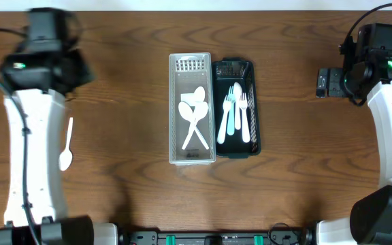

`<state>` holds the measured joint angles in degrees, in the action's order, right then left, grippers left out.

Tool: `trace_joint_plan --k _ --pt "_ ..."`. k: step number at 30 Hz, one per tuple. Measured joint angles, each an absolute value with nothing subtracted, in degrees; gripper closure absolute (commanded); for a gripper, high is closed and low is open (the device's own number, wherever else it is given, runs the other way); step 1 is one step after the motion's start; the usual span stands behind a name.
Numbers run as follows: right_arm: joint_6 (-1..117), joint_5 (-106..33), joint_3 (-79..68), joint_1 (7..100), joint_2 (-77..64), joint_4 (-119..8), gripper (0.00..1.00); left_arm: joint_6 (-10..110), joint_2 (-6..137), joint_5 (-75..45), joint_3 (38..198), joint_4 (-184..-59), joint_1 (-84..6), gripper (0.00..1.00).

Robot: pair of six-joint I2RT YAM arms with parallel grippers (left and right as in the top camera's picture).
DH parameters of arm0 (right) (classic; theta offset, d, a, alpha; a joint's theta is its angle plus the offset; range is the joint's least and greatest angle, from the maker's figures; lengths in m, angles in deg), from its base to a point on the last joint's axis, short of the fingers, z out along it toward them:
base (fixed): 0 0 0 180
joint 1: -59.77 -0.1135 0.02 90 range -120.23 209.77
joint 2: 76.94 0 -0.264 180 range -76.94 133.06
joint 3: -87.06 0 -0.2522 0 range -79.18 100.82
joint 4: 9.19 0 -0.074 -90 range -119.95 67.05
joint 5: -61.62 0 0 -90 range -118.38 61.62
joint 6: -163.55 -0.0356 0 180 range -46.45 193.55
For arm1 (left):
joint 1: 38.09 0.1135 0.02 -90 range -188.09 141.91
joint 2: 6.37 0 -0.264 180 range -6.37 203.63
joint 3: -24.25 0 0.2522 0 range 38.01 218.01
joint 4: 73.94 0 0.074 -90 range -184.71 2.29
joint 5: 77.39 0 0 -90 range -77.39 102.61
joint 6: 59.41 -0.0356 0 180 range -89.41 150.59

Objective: Pack container
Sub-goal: 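Carry the spoon into the clear basket and release it, then move the left gripper to the last white spoon and grasp it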

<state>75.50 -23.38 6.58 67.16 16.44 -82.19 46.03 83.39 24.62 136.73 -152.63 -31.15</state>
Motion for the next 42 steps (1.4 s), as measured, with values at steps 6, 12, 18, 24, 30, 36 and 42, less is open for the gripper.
trace_joint_plan --k 6,12,18,24,30,36,42 --pt "75.5 -23.4 6.6 67.2 16.4 -83.3 0.01 34.0 87.8 21.8 134.9 -153.4 -15.8 0.3" --pt "75.5 -23.4 6.6 67.2 16.4 -83.4 0.01 22.9 93.7 17.1 131.9 -151.8 -9.6 0.19" --pt "75.5 -23.4 6.6 67.2 16.4 -83.4 0.01 13.4 102.2 11.2 128.3 -149.6 -8.6 0.14" --pt "75.5 -23.4 6.6 67.2 16.4 -83.5 0.01 9.9 109.9 9.7 127.4 -149.2 -8.6 0.14" --pt "75.5 -23.4 6.6 67.2 16.4 -83.5 0.01 9.1 114.5 9.6 127.4 -149.3 -8.5 0.19" --pt "75.5 -23.4 6.6 67.2 16.4 -83.5 0.01 9.4 116.2 11.1 126.2 -148.9 -7.8 0.21" --pt "75.5 -23.4 6.6 67.2 16.4 -83.5 0.01 10.9 116.1 12.3 123.5 -146.0 -6.9 0.21"
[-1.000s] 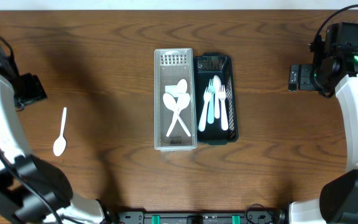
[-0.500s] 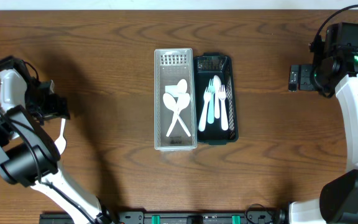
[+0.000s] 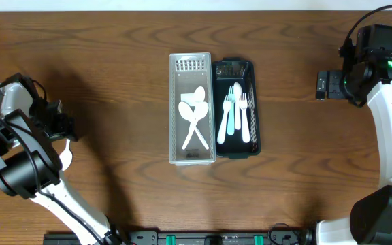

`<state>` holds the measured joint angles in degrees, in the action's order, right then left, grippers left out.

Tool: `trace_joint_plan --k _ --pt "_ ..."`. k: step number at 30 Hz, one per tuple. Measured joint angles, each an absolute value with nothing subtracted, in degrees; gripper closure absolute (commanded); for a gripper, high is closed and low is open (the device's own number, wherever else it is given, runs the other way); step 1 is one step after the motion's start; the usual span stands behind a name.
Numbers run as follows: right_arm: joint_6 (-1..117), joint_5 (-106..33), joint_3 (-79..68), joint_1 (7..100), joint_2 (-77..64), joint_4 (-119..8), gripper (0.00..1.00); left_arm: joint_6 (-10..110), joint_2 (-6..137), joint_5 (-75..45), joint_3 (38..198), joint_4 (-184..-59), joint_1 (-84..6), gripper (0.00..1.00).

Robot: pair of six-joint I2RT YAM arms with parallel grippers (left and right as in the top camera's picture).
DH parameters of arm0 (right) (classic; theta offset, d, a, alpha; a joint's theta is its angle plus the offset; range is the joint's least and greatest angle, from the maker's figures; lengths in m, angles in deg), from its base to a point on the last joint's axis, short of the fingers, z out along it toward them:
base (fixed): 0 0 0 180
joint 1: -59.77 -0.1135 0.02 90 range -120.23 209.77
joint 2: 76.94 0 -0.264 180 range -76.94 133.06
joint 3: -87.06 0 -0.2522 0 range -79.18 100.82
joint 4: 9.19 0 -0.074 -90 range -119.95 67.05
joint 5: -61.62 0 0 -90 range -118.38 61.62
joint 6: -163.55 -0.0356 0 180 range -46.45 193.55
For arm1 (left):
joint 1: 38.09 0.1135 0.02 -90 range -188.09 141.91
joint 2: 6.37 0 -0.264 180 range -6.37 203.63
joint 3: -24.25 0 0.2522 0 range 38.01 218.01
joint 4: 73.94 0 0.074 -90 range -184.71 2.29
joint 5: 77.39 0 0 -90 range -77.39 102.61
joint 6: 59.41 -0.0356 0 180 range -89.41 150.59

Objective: Pack container
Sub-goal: 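Move the left gripper to the last white spoon and grasp it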

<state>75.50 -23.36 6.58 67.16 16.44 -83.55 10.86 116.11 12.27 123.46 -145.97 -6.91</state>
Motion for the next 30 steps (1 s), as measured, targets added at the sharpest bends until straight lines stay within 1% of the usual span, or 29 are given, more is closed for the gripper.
trace_joint_plan --k 10,13,17,22,24,30 --pt "75.5 -23.3 6.6 67.2 16.4 -83.7 0.01 13.2 113.6 11.7 119.5 -142.2 -6.7 0.22" --pt "75.5 -23.3 6.6 67.2 16.4 -83.8 0.01 13.9 113.5 11.3 119.4 -142.2 -6.7 0.31" --pt "75.5 -23.3 6.6 67.2 16.4 -84.2 0.01 14.2 113.5 11.1 119.3 -142.2 -6.8 0.37" --pt "75.5 -23.3 6.6 67.2 16.4 -84.5 0.01 14.5 113.5 11.0 119.3 -142.1 -6.8 0.5" --pt "75.5 -23.3 6.6 67.2 16.4 -84.5 0.01 14.6 113.5 11.0 119.3 -142.1 -6.8 0.57" --pt "75.5 -23.3 6.6 67.2 16.4 -84.7 0.01 14.9 113.5 11.0 119.3 -142.1 -6.8 0.72"
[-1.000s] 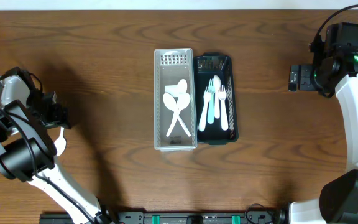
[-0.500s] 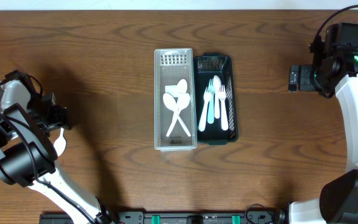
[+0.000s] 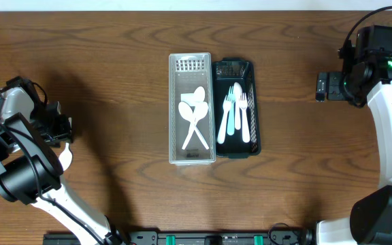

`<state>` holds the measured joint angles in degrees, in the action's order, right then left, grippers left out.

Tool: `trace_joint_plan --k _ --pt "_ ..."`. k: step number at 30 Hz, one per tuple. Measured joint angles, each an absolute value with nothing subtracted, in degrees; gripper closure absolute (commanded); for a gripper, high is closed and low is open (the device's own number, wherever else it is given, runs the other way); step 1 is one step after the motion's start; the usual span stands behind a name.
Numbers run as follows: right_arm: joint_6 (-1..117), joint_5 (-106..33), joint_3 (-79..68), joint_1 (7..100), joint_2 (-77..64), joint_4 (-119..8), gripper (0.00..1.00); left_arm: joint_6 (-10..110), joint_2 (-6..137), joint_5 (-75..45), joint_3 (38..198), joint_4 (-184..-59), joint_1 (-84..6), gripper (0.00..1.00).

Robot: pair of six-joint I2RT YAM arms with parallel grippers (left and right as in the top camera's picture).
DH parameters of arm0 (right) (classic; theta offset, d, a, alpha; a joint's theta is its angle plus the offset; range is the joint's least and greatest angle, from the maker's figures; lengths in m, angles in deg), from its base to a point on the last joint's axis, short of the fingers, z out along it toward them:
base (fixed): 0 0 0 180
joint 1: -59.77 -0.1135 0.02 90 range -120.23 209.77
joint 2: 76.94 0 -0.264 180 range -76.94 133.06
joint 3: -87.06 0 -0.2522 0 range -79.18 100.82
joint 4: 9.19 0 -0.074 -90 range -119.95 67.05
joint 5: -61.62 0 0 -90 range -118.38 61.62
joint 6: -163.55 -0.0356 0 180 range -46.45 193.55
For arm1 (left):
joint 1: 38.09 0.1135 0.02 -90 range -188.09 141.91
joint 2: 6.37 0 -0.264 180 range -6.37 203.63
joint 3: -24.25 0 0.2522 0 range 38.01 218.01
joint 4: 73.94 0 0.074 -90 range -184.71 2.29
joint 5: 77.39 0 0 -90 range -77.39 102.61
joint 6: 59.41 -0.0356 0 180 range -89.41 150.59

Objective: Pack container
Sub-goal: 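Move the left gripper to the last white spoon and grasp it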

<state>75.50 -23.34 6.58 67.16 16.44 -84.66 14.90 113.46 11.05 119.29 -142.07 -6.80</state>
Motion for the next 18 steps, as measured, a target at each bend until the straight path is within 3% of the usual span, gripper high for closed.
trace_joint_plan --k 10,18 --pt "75.5 -23.3 6.6 67.2 16.4 -84.7 0.01 15.5 113.4 11.1 119.3 -142.1 -6.9 0.92" --pt "75.5 -23.3 6.6 67.2 16.4 -84.7 0.01 15.6 113.4 11.1 119.3 -142.1 -6.9 0.94"
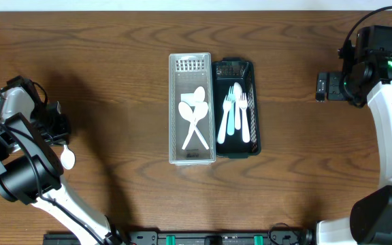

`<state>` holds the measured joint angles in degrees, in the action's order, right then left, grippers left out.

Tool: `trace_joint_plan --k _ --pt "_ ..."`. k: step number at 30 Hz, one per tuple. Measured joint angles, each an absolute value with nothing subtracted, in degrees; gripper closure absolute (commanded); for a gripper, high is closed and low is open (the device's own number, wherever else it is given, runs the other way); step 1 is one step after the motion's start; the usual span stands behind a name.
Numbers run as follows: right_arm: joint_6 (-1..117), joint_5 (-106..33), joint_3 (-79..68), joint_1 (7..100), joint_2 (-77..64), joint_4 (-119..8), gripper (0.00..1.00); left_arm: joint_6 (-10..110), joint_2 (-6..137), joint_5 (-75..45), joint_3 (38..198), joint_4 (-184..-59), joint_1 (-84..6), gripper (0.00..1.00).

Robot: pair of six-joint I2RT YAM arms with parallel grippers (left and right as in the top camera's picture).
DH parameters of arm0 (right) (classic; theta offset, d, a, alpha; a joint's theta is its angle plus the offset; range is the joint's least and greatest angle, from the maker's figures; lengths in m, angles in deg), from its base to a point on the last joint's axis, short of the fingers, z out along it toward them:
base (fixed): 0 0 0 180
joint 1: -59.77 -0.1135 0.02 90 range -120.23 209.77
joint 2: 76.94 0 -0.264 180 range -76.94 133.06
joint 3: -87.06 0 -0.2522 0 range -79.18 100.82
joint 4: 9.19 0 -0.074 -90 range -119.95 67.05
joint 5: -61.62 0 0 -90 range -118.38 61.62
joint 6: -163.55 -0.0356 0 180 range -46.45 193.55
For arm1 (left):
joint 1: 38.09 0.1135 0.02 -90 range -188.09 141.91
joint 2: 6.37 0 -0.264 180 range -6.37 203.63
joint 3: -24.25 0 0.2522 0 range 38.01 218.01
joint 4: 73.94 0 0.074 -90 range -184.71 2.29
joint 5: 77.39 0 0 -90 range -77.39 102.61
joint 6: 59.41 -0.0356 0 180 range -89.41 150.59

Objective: Pack container
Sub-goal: 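Move the left gripper to the last white spoon and grasp it, then place the last spoon into the clear basket and release it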

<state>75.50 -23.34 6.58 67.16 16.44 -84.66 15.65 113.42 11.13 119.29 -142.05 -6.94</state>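
A white plastic spoon [67, 158] lies on the table at the far left; only its bowl shows. My left gripper [57, 126] is down over the spoon's handle, which it hides, and its fingers cannot be made out. A clear tray [174, 109] in the middle holds white spoons [194, 119]. Beside it a black tray [253, 102] holds white and pale blue forks [234, 112]. My right gripper [322, 85] hangs at the far right, away from the trays, apparently shut with nothing in it.
The two trays stand side by side, touching, at the table's centre. Brown wood table [114, 82] stretches between them and each arm. The left arm's white link [12, 129] runs along the table's left edge.
The left gripper has shifted slightly, and more of the spoon's bowl shows just below it. The right arm and both trays are unchanged.
At first the left arm stood high at the back left, and the loose spoon lay fully in view beside it. Then the gripper was down over the spoon's handle, and it has stayed there with small shifts. The right arm held still throughout.
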Motion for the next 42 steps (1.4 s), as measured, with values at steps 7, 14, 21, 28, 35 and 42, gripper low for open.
trace_joint_plan --k 7,14,21,28,35,42 --pt "75.5 -22.9 6.6 67.2 16.4 -84.7 0.01 16.3 113.4 11.1 119.3 -142.1 -6.9 0.94" --pt "75.9 -21.9 6.6 67.2 16.4 -84.7 0.01 17.8 113.0 11.6 119.2 -142.5 -7.7 0.94" --pt "75.9 -21.8 6.6 67.2 16.4 -84.1 0.01 18.6 107.1 11.6 118.8 -143.6 -14.8 0.94" --pt "75.9 -21.6 6.6 67.2 16.4 -82.8 0.01 19.8 89.2 9.6 118.8 -144.7 -29.3 0.94" --pt "75.9 -21.4 6.6 67.2 16.4 -81.7 0.01 27.1 81.7 7.4 118.8 -141.6 -49.3 0.94" --pt "75.9 -21.3 6.6 67.2 16.4 -81.6 0.01 39.8 85.9 6.7 118.8 -136.9 -61.2 0.94"
